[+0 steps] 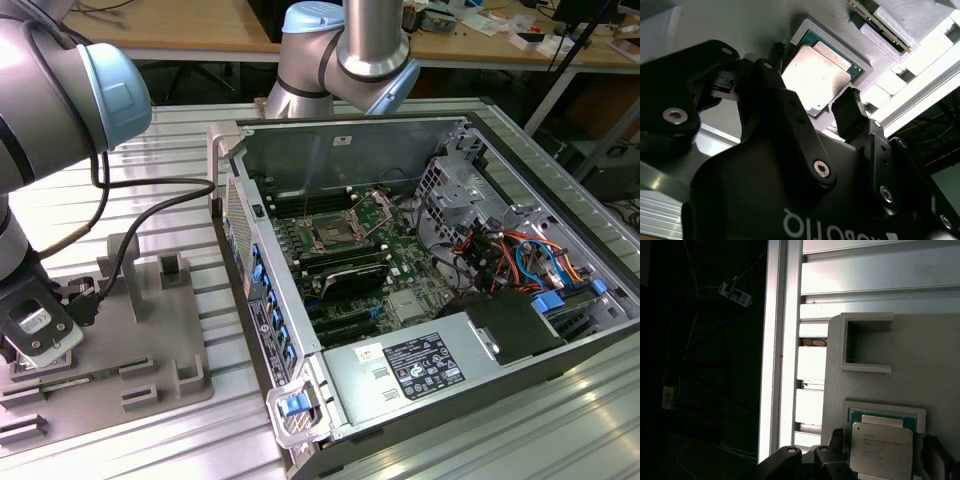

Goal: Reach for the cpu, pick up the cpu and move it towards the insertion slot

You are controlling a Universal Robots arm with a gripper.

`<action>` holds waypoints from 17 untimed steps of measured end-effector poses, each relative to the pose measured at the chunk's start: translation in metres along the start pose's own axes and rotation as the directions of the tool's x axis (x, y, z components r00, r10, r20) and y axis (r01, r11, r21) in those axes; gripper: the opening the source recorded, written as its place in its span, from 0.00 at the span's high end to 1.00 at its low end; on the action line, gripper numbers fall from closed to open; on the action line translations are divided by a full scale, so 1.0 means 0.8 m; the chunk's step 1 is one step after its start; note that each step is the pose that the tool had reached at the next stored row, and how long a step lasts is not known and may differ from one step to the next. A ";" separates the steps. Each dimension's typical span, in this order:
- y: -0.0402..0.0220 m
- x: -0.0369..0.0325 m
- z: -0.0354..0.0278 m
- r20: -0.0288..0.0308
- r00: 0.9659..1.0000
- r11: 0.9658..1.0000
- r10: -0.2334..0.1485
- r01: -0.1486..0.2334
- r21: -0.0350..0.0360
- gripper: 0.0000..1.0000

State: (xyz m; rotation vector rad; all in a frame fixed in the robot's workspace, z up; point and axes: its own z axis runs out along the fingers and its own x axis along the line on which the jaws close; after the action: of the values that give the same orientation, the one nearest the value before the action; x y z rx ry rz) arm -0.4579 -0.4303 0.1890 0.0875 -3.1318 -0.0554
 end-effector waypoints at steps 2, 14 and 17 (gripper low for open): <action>0.0000 0.0000 0.0000 0.000 1.000 1.000 0.000 0.000 0.000 0.37; 0.0002 0.0000 -0.0052 0.000 1.000 1.000 0.000 0.000 0.000 0.45; 0.0004 -0.0007 -0.0139 0.000 1.000 1.000 0.001 -0.001 0.000 0.45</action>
State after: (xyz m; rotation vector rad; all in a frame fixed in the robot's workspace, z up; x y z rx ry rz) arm -0.4572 -0.4303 0.2001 0.0866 -3.1319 -0.0555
